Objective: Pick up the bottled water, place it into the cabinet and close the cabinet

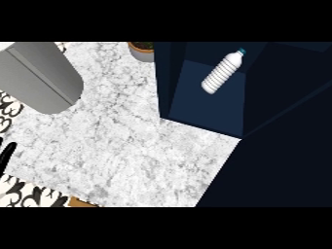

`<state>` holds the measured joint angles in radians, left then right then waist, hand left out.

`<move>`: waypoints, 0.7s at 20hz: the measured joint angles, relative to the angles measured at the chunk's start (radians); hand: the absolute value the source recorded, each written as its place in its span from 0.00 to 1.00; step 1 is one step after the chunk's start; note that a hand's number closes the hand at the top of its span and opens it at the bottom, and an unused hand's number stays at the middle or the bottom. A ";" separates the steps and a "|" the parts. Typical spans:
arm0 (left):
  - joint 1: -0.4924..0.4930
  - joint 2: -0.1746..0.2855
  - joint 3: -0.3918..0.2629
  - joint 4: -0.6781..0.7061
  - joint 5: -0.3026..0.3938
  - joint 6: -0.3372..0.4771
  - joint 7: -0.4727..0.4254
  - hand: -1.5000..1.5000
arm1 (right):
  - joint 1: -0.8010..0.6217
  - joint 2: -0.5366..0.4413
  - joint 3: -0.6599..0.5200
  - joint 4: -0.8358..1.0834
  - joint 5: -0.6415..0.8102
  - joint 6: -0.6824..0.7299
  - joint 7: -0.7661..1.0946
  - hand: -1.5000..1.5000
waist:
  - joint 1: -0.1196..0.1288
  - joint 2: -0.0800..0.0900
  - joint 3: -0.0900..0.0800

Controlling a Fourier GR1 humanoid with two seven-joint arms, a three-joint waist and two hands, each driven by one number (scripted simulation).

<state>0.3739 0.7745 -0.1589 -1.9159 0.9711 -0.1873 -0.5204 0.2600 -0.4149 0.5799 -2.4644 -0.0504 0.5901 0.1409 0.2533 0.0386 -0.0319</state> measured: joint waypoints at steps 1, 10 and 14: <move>-0.001 0.001 0.003 0.001 0.000 -0.002 -0.001 0.00 | 0.002 0.004 0.001 0.005 -0.011 0.003 -0.001 1.00 | 0.002 0.003 0.000; -0.017 0.010 0.017 0.005 0.009 -0.028 -0.002 0.00 | -0.009 0.030 0.000 0.058 -0.130 0.036 -0.018 1.00 | 0.030 0.025 0.000; -0.018 0.014 0.025 0.011 0.013 -0.033 -0.001 0.00 | -0.047 0.075 0.006 0.096 -0.189 0.005 0.024 1.00 | 0.025 0.023 0.001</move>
<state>0.3563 0.7890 -0.1343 -1.9051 0.9844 -0.2203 -0.5213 0.2130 -0.3399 0.5860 -2.3687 -0.2395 0.5955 0.1651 0.2780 0.0615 -0.0305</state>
